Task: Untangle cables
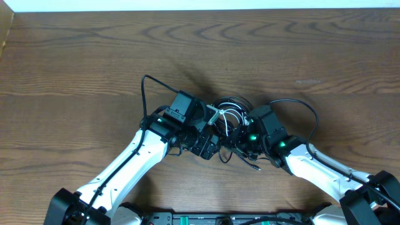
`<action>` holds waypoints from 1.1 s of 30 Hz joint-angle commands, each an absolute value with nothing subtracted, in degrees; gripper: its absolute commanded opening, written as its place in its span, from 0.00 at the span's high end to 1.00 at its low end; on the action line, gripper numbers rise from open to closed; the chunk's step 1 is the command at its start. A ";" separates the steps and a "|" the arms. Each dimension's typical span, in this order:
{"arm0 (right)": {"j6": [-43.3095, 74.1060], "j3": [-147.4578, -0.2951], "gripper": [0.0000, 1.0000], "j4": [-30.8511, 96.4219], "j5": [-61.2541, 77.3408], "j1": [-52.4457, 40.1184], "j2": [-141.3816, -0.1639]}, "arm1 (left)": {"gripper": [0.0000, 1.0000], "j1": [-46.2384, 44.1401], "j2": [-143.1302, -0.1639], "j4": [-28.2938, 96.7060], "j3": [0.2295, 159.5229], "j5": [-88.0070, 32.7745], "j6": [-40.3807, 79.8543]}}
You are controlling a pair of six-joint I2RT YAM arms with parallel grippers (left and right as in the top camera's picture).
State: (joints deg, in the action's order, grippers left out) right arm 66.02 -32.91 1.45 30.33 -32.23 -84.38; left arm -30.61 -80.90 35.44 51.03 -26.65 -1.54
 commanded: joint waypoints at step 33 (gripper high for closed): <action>75.64 -32.88 0.78 -3.92 14.02 -36.51 -88.01 | 0.16 -30.74 -81.34 33.41 50.78 -26.30 -1.93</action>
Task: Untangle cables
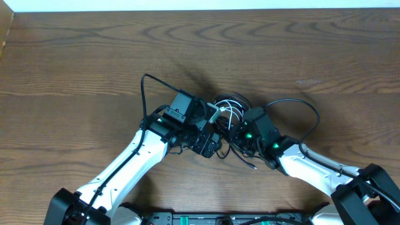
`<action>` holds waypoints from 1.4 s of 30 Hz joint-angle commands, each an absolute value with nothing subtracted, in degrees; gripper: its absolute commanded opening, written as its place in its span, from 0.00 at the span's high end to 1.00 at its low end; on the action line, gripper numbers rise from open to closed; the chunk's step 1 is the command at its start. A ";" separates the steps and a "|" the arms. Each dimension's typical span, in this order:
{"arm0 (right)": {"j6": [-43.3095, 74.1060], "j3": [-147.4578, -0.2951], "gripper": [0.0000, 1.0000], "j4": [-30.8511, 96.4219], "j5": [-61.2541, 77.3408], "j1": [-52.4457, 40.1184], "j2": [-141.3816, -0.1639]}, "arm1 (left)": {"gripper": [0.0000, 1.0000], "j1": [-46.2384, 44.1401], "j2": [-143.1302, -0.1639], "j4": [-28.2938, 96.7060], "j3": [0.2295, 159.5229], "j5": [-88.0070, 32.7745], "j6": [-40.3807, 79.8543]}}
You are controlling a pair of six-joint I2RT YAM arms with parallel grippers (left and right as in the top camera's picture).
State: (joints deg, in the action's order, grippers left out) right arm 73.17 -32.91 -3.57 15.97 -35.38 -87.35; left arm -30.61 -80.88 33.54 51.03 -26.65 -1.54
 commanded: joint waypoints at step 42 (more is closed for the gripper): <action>77.32 -32.88 0.99 -11.94 14.39 -38.98 -94.13 | 0.33 -30.72 -81.34 33.76 50.78 -23.92 -2.98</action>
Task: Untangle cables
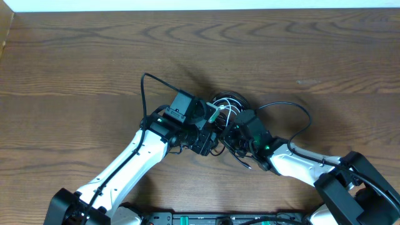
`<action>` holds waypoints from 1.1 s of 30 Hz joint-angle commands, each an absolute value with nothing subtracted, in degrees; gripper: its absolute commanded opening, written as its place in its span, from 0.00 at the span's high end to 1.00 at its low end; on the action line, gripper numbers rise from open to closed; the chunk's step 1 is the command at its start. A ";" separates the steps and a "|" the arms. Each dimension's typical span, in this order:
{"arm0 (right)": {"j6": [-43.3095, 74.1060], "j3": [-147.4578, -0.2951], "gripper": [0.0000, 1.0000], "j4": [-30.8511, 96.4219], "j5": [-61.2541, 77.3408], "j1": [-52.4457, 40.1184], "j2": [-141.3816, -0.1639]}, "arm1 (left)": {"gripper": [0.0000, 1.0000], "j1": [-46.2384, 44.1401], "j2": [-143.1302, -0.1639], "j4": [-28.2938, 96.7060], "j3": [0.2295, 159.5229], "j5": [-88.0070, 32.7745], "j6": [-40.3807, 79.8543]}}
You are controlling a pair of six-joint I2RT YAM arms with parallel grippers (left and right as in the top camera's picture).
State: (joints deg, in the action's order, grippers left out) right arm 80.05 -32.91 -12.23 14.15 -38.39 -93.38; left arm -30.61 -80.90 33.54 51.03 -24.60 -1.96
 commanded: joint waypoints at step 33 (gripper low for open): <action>66.24 -32.88 0.99 -10.41 28.05 -30.72 -93.97 | 0.58 -34.41 -88.73 27.99 50.78 -16.51 -1.41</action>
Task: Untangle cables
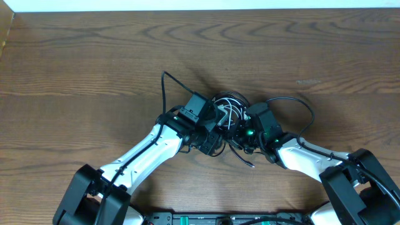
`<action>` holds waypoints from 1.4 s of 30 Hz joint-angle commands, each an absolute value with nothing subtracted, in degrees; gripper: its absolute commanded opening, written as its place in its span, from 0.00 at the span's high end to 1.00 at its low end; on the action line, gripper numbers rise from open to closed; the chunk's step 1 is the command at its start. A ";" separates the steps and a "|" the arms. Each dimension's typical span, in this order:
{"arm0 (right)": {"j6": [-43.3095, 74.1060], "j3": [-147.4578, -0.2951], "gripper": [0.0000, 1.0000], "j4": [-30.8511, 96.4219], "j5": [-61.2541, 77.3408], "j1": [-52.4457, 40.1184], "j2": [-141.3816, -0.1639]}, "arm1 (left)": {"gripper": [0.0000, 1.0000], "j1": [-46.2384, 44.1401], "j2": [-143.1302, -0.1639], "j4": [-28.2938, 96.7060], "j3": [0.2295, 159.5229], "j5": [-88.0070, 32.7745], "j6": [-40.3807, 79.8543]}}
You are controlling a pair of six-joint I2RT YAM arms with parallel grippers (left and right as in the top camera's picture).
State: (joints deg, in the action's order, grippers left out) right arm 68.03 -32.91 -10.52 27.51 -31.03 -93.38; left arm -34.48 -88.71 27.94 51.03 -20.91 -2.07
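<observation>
A tangle of black and white cables (229, 106) lies in a small coil at the middle of the table. My left gripper (218, 117) reaches into the coil's left side from below left. Its fingers are buried among the strands, so their state is hidden. From the right, my right gripper (240, 128) presses in at the coil's lower right edge, and its jaws are hidden under its own wrist body. One loose black cable end (249, 163) trails toward the table's near edge.
The wooden table (94, 56) stretches bare to all sides of the coil. A black wrist cable loops up off the left arm (164, 84), and another arcs over the right arm (306, 109). Both forearms lie low across the near side.
My left wrist has shifted to the right, closer over the coil. My right wrist has drawn back to the right and slightly up. The coil looks much the same.
At first both grippers met at the coil, the right wrist lying to its right. The right wrist then sat further left and lower at each of the two following moments, while the left stayed put. Now the left has shifted right and the right has drawn back.
</observation>
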 commanded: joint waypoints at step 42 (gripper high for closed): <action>55.24 -32.91 0.99 -12.47 58.15 -18.20 -92.14 | 0.93 -34.04 -92.05 22.00 50.85 -4.32 -1.91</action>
